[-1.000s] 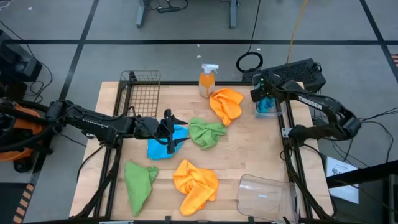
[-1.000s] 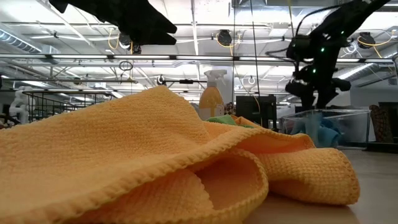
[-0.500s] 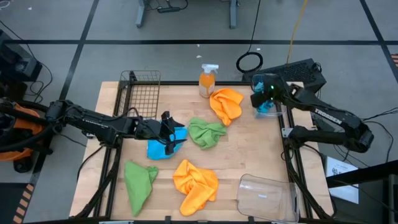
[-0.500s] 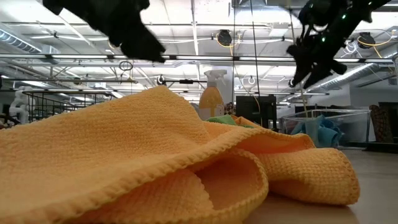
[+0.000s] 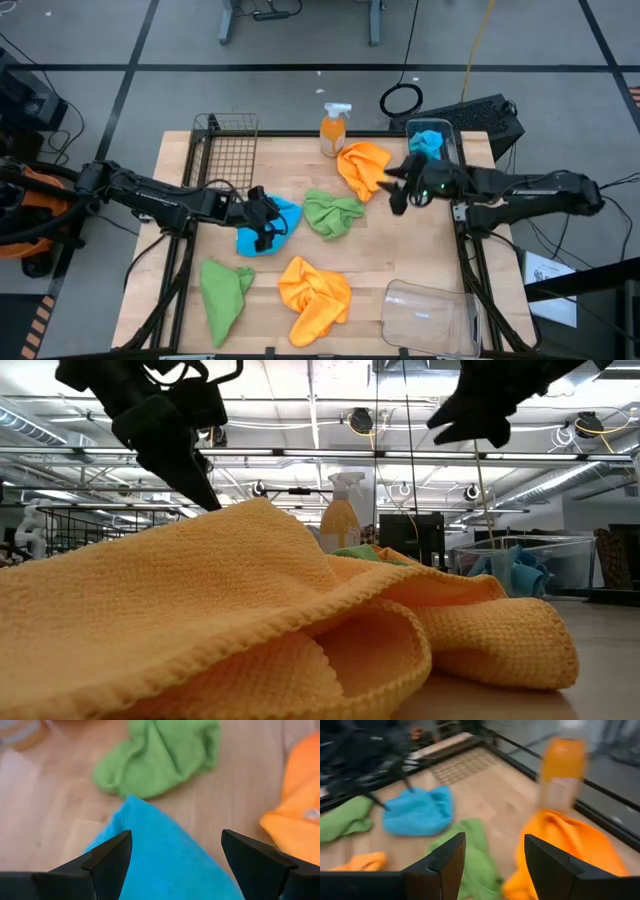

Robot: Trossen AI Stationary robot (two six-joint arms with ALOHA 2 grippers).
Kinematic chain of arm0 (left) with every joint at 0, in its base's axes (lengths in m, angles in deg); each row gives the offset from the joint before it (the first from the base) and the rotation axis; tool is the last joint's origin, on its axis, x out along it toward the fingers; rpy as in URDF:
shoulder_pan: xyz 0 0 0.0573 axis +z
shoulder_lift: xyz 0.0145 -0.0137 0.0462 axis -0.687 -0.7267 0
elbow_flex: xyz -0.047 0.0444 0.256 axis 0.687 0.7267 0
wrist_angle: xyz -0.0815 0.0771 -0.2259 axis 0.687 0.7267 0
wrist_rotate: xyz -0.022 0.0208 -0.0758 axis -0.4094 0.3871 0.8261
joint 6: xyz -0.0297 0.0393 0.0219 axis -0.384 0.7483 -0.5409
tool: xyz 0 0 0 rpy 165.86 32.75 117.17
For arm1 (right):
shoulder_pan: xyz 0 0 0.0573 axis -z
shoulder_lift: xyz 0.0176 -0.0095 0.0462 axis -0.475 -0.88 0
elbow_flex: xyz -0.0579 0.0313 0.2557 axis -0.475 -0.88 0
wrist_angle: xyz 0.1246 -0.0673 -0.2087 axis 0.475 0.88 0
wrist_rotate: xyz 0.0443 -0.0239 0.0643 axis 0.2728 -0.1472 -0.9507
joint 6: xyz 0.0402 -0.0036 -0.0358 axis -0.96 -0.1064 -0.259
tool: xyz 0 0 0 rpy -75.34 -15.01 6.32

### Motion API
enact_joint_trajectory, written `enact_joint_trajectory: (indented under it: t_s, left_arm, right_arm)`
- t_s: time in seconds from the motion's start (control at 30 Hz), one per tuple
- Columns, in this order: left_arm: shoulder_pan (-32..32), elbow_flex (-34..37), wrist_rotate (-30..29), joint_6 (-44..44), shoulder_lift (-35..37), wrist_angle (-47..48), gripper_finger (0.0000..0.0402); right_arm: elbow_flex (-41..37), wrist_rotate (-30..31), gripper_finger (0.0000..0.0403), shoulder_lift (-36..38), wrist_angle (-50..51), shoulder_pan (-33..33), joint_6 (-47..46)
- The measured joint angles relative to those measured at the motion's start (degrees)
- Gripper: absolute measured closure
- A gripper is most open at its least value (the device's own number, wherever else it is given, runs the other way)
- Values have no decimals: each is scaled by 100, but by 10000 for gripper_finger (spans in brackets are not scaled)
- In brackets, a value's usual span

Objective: Sort microfiber towel by color & place in baskets
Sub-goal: Put the blue microfiber towel into the top transparent bin

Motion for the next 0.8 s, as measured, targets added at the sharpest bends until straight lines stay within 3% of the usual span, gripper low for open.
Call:
enact_joint_trajectory:
  t_s: [0.2,0.37,0.5,0.8]
  left_arm:
    - [46,-2,-31,317,-717,-98,92]
    - [187,0,-473,467,-1354,-417,92]
    - [432,0,-506,748,-1752,-764,92]
    - [1316,-29,937,916,-2190,-986,103]
  right_arm:
    - [-16,588,211,-613,-614,-1044,447]
    - [-17,606,211,-1133,-1285,-1576,786]
    - [-17,606,211,-1480,-1530,-1779,848]
    - [-17,605,211,-1962,-1834,-1972,831]
